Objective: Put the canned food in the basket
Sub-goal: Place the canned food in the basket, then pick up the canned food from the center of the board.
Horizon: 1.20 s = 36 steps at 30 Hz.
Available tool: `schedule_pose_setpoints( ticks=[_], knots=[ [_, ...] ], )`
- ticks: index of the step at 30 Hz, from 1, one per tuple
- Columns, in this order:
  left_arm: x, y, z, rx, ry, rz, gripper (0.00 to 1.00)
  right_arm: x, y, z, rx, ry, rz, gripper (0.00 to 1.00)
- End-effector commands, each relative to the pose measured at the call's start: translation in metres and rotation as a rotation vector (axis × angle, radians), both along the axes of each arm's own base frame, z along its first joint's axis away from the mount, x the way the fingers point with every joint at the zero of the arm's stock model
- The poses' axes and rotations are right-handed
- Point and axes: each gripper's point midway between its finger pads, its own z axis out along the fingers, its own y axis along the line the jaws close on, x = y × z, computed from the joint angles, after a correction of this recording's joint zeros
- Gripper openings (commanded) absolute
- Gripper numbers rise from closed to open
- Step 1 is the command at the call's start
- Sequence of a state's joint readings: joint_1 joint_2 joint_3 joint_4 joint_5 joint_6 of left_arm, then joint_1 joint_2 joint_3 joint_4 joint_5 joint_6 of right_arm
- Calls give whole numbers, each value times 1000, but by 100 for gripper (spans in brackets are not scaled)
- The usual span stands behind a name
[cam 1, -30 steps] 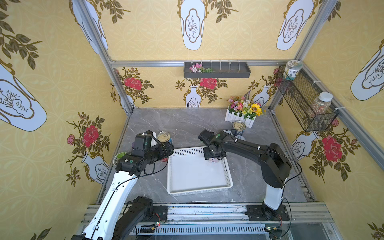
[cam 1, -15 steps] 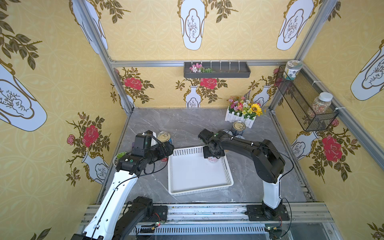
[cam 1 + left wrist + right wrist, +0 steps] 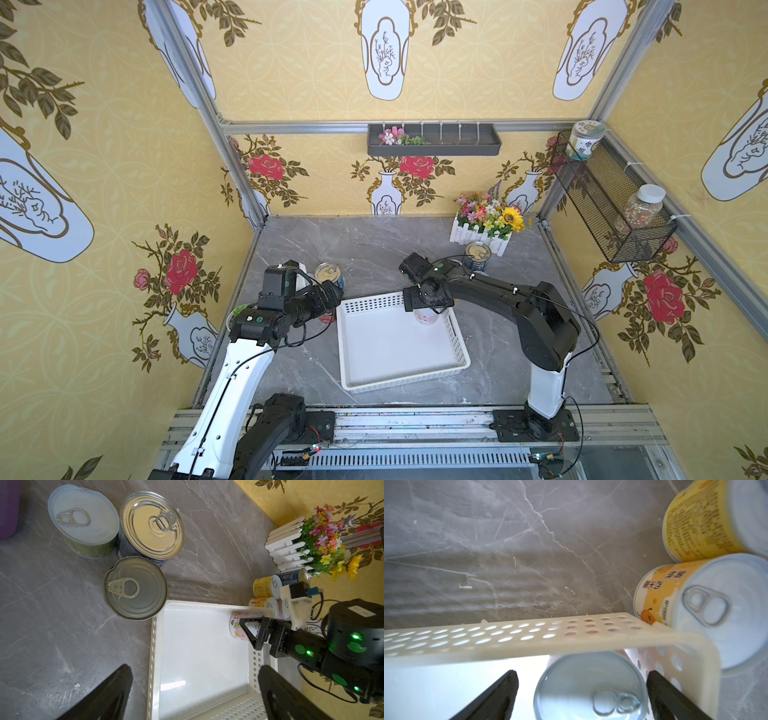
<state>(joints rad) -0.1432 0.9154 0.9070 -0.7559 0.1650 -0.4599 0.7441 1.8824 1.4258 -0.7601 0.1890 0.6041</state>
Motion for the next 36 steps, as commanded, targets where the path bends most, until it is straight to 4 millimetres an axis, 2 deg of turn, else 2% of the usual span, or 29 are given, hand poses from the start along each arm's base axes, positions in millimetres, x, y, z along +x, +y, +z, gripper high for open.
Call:
schedule_pose_setpoints(
  ticks=[1,7,10,13,16,22,26,27,32,36],
  knots=[
    [2,-2,-1,-3,-1,-16,100,-5,0,18,20,-37,10,100],
    [2,-1,-2,3,2,-11,100,-20,-1,62,94,-103,34,100],
    [2,1,-4,8,8,-3,100,-23,-17,86,103,-170,12,100],
    [3,4,-6,19,18,16,100,-21,-41,99,106,-222,-38,99],
    [4,6,-8,27,21,31,100,-18,-69,102,141,-259,-113,99],
    [7,13,-15,51,45,74,100,-8,-126,89,228,-317,-256,98],
    [8,25,-17,88,41,135,100,-6,-162,79,170,-346,-326,98],
    [8,26,-15,91,29,139,100,-7,-167,77,181,-333,-354,98],
    [14,30,-11,113,5,158,100,-10,-168,73,206,-321,-359,98],
    [26,18,-19,97,57,92,100,-11,-178,70,197,-318,-393,98]
  ],
)
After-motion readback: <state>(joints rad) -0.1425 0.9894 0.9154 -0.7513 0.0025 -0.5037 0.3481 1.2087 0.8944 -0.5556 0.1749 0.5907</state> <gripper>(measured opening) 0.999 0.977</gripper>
